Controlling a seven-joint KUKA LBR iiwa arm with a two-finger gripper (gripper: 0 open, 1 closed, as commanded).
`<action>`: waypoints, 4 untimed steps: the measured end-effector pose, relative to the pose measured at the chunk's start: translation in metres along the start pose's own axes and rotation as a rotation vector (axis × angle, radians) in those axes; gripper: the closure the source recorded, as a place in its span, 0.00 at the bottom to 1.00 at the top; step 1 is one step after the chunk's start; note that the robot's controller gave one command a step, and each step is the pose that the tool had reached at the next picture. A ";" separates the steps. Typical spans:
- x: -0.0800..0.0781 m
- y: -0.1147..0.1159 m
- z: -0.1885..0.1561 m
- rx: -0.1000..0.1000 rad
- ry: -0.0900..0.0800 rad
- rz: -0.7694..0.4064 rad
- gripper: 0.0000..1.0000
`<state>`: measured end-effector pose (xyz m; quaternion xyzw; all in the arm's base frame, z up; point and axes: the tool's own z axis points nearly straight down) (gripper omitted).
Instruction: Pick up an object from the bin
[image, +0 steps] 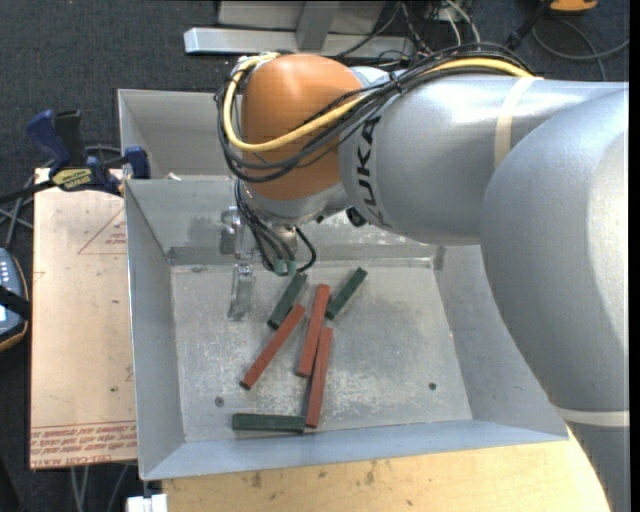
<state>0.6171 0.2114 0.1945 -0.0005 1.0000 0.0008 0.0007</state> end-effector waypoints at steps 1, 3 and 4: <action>0.000 0.000 0.000 0.000 0.000 0.001 0.00; 0.032 -0.054 0.066 0.001 0.002 -0.576 0.00; 0.017 -0.068 0.069 0.000 -0.002 -0.723 0.00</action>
Offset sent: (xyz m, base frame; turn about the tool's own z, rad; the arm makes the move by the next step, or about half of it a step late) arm -0.0375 -0.0618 -0.0711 -0.4088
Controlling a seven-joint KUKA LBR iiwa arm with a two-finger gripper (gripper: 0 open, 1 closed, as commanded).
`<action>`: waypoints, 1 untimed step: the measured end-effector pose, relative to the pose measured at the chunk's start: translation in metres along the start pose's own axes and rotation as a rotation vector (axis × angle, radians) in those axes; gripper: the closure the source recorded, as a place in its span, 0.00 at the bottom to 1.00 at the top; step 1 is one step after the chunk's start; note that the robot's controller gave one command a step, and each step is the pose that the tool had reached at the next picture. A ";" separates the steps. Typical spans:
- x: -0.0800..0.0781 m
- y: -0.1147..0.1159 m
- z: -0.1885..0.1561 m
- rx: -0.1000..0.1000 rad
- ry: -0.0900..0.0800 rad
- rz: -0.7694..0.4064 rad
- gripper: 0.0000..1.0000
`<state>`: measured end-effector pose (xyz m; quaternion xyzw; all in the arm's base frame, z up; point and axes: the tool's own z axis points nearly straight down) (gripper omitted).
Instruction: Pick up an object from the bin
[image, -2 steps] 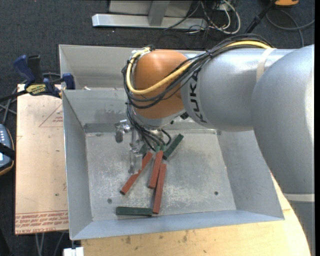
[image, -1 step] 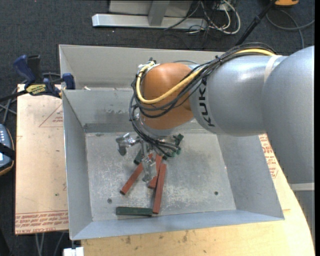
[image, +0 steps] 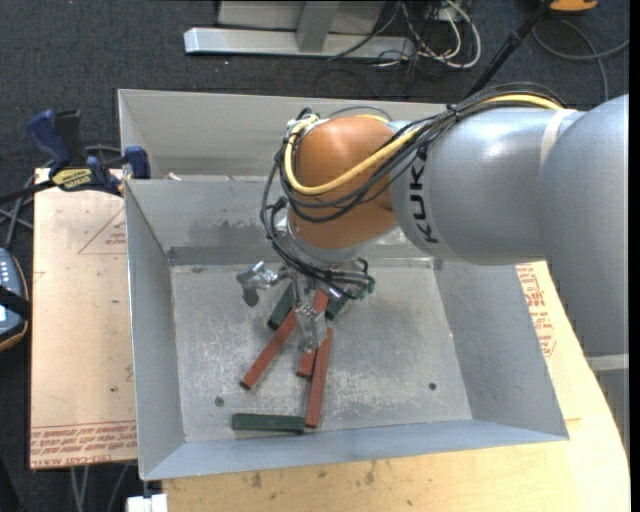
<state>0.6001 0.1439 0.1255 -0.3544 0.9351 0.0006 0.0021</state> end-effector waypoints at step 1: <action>0.018 -0.012 0.051 -0.001 0.002 -0.230 0.00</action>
Offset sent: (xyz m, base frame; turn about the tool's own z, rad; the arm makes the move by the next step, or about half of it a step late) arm 0.0181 -0.0313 -0.0555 -0.2740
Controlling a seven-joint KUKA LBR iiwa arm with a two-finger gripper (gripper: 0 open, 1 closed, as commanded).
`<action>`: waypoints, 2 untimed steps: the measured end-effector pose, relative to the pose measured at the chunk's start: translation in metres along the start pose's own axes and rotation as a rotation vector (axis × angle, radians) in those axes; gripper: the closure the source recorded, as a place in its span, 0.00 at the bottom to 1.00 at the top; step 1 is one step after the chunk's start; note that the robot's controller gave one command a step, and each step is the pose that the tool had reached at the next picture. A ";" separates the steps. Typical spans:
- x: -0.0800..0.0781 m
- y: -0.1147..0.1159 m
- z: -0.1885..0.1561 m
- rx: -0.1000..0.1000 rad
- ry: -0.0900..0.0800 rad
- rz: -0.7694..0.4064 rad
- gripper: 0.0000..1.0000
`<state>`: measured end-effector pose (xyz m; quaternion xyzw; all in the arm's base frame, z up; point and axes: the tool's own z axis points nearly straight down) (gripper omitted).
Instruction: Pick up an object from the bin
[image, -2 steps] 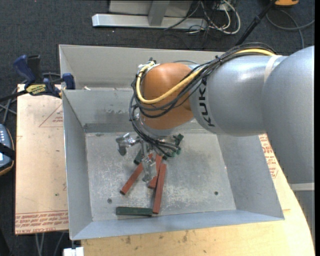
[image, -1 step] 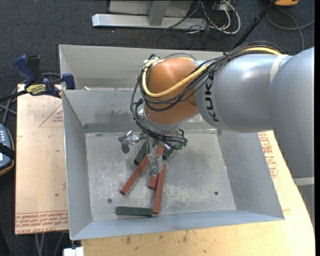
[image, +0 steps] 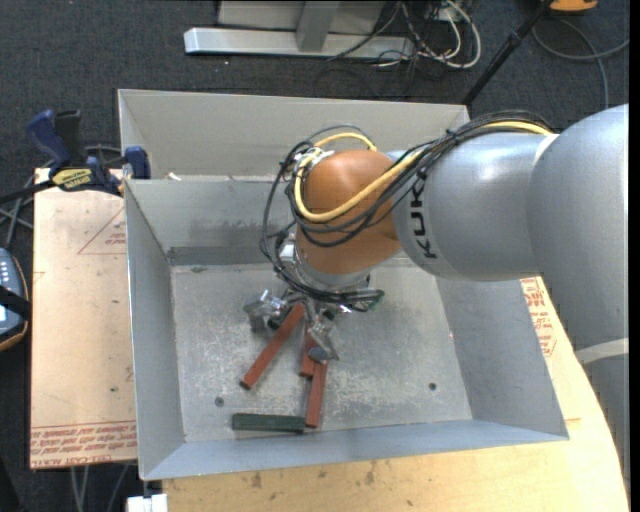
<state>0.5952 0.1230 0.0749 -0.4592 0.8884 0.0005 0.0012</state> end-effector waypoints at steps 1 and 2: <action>-0.009 -0.026 -0.001 0.001 -0.005 -0.039 1.00; -0.009 -0.026 -0.001 0.001 -0.005 -0.039 1.00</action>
Offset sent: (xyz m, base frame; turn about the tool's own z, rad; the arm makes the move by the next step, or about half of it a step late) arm 0.0000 0.0000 0.0000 0.0000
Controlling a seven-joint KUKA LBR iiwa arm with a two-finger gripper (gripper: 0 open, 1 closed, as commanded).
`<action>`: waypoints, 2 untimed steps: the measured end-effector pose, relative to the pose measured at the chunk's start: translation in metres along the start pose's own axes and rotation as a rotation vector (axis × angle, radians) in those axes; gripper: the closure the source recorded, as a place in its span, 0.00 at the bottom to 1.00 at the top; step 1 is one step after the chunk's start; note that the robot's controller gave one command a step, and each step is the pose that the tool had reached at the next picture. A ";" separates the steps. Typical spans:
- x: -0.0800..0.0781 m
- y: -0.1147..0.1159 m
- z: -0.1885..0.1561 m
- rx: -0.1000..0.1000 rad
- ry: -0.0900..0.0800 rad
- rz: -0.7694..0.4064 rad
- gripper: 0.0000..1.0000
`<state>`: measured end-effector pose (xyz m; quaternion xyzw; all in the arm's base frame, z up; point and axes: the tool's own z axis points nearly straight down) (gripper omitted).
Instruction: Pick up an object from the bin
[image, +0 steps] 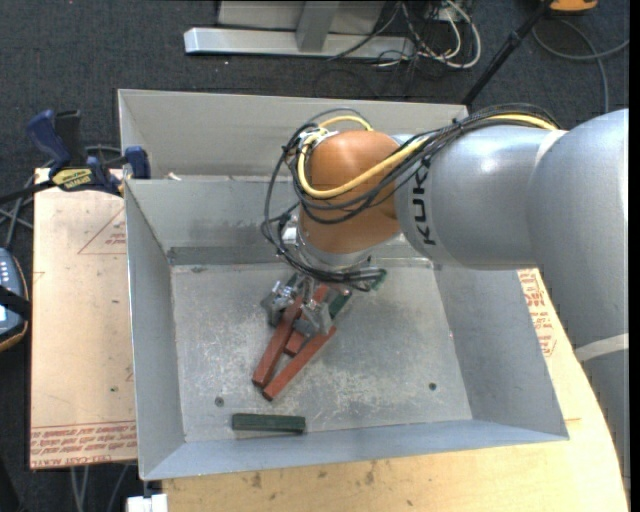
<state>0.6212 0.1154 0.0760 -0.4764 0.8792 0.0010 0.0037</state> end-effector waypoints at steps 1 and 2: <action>0.000 0.001 -0.003 -0.001 0.000 0.000 1.00; 0.003 0.003 -0.026 -0.006 0.007 -0.001 1.00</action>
Offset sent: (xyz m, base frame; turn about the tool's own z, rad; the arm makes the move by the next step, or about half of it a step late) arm 0.0001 0.0000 0.0017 0.0000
